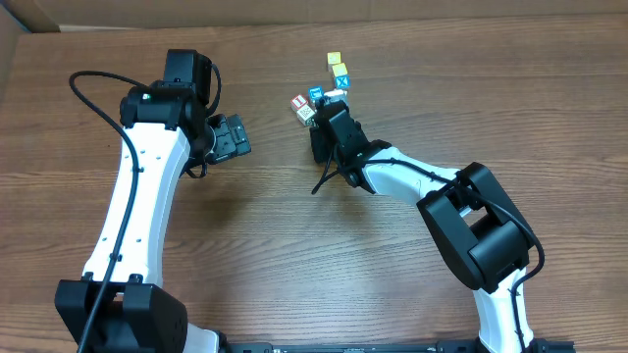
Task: Flip 4 blocks
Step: 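Lower the right gripper and grasp the red-lettered block at the cluster front, then carry the block toward the table center with the right gripper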
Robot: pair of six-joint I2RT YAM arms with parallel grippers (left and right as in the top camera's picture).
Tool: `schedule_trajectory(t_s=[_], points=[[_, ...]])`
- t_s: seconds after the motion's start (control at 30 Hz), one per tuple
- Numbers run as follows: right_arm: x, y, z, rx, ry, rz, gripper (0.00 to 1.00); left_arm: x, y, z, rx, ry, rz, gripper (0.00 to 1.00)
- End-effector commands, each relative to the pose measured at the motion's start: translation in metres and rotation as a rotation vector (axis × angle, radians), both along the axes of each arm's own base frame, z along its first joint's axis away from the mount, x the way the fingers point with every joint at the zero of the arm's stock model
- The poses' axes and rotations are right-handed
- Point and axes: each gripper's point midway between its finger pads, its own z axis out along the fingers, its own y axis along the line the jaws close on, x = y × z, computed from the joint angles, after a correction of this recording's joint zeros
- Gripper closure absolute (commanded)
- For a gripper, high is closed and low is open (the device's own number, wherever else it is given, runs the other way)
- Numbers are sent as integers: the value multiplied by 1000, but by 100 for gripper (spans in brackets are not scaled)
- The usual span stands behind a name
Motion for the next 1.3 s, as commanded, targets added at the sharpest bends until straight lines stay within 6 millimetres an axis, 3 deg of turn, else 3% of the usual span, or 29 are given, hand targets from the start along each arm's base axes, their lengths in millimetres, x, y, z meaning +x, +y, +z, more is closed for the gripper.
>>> schedule_trajectory(t_s=[0.0, 0.17, 0.3, 0.4, 0.53, 0.73, 0.83, 0.9, 1.07, 1.27], points=[[-1, -4, -8, -21, 10, -7, 52, 0, -1, -4, -9, 8, 15, 0], [-2, -5, -9, -28, 19, -7, 66, 0, -1, -4, -9, 10, 15, 0], [-2, -4, 12, -17, 5, -7, 69, -1, -1, -4, -9, 15, 15, 0], [-5, -6, 40, -4, -13, -7, 69, -1, -1, -4, -9, 15, 15, 0], [-17, -14, 93, 15, -38, -4, 72, -1, -1, -4, -9, 15, 15, 0], [-72, -22, 176, 159, 59, 28, 80, -1, -1, -4, -9, 15, 15, 0], [-105, -24, 197, 246, 155, 39, 81, -1, -1, -4, -8, 15, 15, 0], [-123, -32, 193, 259, 240, -2, 82, -1, -1, -4, -8, 14, 15, 0], [-163, -60, 151, 140, 480, -104, 82, 1, -2, -4, -16, 5, 13, 0], [-184, -68, 113, 47, 630, -151, 82, 1, -2, -4, -16, 5, 13, 0]])
